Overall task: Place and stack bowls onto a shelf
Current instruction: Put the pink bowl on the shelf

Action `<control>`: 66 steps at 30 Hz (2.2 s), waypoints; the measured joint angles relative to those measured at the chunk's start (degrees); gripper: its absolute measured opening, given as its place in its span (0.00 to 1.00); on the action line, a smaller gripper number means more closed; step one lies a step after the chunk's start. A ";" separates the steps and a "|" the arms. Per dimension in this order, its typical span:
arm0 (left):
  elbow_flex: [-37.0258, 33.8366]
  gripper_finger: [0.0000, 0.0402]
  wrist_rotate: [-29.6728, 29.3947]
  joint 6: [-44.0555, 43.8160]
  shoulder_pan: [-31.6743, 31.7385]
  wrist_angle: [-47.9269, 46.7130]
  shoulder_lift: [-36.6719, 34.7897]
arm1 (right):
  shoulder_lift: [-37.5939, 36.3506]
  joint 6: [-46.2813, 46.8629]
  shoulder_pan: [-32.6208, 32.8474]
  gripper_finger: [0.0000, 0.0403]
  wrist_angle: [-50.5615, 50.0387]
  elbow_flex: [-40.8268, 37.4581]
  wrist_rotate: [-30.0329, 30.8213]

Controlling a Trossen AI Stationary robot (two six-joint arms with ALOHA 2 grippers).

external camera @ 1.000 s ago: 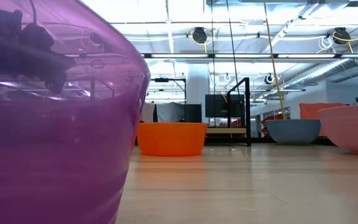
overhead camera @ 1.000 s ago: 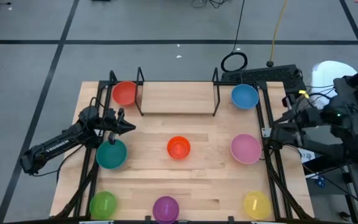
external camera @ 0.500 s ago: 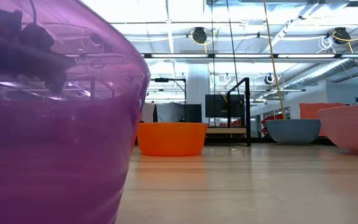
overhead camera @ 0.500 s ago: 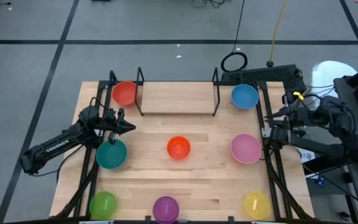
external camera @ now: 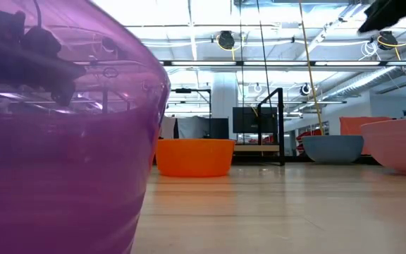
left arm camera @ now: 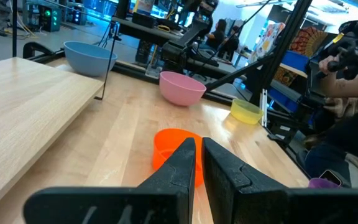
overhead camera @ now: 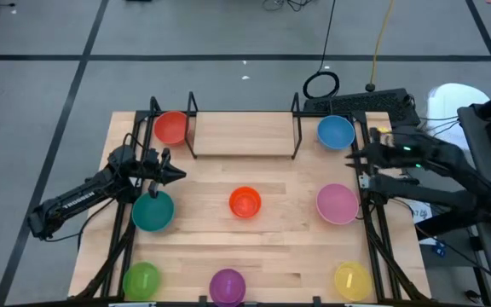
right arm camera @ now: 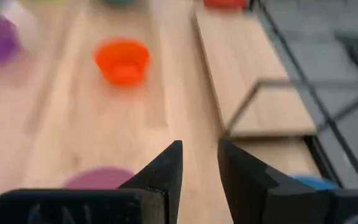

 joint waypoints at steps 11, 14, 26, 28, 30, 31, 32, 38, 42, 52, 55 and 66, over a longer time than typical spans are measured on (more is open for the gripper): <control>0.00 0.08 0.00 0.00 0.00 0.00 0.00 | 14.89 -8.91 0.01 0.23 -1.05 -0.65 1.26; 0.00 0.08 0.00 0.00 0.02 0.00 0.00 | 17.81 -11.63 -0.01 0.23 -1.30 -2.80 1.35; 0.00 0.08 0.00 0.00 0.01 0.00 0.00 | 25.14 -14.01 0.01 0.23 2.40 -12.63 1.27; 0.00 0.08 0.00 0.00 0.02 0.00 0.00 | 25.65 -12.83 0.01 0.23 2.29 -12.87 1.16; 0.00 0.08 0.00 0.00 0.01 0.00 0.00 | 25.87 -12.15 0.01 0.23 2.13 -12.87 1.03; 0.00 0.08 0.00 0.00 0.00 0.00 0.00 | 25.94 -12.14 0.01 0.23 2.17 -12.87 1.03; 0.00 0.08 0.00 0.00 0.00 0.00 0.00 | 26.04 -12.06 0.01 0.23 2.17 -12.87 1.03; 0.00 0.08 0.00 0.00 0.01 0.00 0.00 | 26.45 -9.66 0.01 0.23 0.70 -12.87 -0.54; 0.00 0.08 0.00 0.00 0.01 0.00 0.00 | 27.09 -9.22 0.01 0.23 -0.40 -12.87 -0.74; 0.00 0.08 0.00 0.00 0.02 0.00 0.00 | 32.24 -8.96 0.01 0.23 -0.59 -12.87 -0.79; 0.00 0.08 0.00 0.00 0.00 0.00 0.00 | 34.16 -8.96 0.01 0.23 -0.36 -12.87 -1.76; 0.00 0.08 0.00 0.00 0.02 0.00 0.00 | 40.76 -9.20 0.01 0.23 1.15 -14.25 -3.50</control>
